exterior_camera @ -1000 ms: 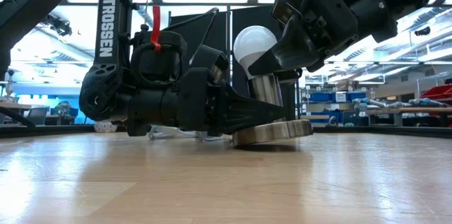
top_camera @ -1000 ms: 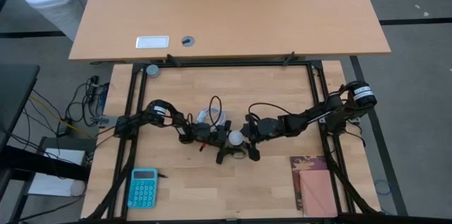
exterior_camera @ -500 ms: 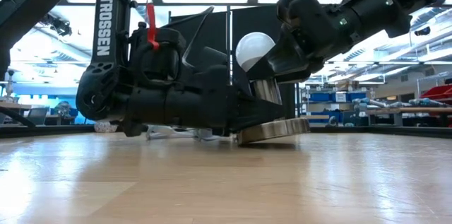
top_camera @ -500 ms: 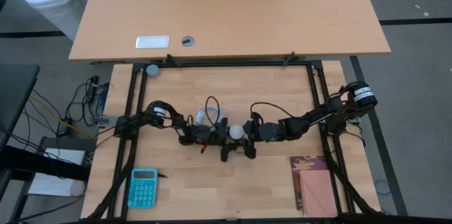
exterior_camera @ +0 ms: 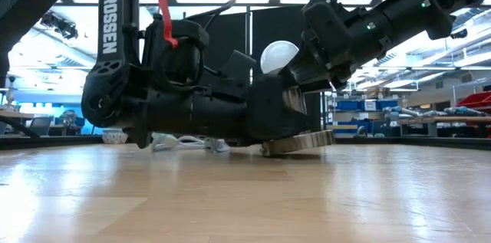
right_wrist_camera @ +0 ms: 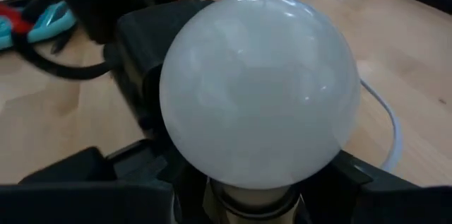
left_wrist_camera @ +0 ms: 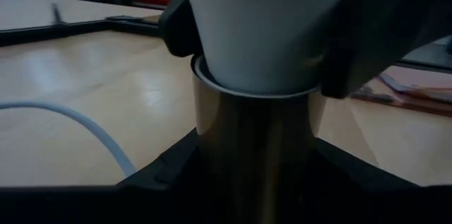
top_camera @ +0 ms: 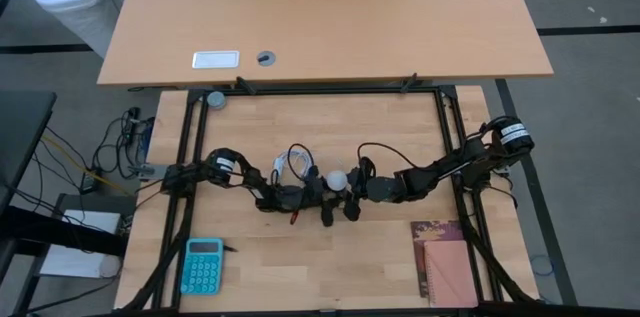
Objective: Screw lightbulb
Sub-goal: Insert the white lightbulb into the lamp socket
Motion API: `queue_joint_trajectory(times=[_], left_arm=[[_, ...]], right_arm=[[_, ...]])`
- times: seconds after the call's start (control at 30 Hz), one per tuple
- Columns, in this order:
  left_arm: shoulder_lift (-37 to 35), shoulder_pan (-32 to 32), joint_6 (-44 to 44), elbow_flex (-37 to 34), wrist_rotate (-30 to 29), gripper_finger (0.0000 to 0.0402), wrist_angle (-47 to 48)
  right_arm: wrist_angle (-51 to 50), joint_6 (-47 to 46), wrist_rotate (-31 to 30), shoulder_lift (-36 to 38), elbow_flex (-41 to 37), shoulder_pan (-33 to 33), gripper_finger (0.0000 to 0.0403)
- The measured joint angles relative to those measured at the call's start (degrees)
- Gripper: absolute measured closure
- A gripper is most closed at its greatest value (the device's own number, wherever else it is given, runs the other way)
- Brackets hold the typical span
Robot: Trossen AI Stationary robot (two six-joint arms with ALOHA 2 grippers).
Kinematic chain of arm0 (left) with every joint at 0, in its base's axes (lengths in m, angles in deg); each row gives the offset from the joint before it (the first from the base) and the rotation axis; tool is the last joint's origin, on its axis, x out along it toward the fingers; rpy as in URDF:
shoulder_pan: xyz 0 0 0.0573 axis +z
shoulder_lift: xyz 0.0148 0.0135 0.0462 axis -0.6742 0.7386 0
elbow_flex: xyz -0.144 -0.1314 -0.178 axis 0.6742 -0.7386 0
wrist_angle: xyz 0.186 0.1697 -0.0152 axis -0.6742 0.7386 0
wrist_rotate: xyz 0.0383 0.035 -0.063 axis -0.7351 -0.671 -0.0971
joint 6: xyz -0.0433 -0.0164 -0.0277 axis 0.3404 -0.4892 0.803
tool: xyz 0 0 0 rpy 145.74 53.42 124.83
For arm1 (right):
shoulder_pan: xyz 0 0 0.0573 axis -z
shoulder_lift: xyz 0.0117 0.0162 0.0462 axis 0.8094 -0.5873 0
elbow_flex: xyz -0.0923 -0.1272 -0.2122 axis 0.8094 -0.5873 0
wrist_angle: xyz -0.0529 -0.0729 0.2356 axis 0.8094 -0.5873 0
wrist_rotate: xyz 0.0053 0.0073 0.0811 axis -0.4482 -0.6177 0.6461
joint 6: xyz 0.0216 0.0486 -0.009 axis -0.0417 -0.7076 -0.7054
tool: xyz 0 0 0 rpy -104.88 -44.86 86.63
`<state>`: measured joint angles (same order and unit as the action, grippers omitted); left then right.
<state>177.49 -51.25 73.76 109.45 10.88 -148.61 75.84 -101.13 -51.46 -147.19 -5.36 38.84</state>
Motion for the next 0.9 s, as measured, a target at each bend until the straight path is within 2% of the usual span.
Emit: queue_joint_trajectory(times=[0.13,0.33,0.67,0.9], left_arm=[[0.01,-1.10,0.20,0.81,-5.15,0.0204,0.55],[-0.03,-1.49,3.52,2.94,-8.61,0.0204,4.40],[-0.03,-1.73,3.41,3.99,-9.48,0.0204,6.34],[-0.03,-1.73,1.37,3.97,-8.62,0.0204,6.36]], right_arm=[[-0.08,-2.33,-3.62,-0.02,0.00,-0.93,0.0214],[-0.76,-6.21,-6.81,-0.02,0.00,-1.36,0.0214],[-1.73,-6.44,-7.18,-0.02,0.00,-1.40,0.0213],[-2.26,-4.88,-5.14,0.07,0.07,-1.29,0.0203]])
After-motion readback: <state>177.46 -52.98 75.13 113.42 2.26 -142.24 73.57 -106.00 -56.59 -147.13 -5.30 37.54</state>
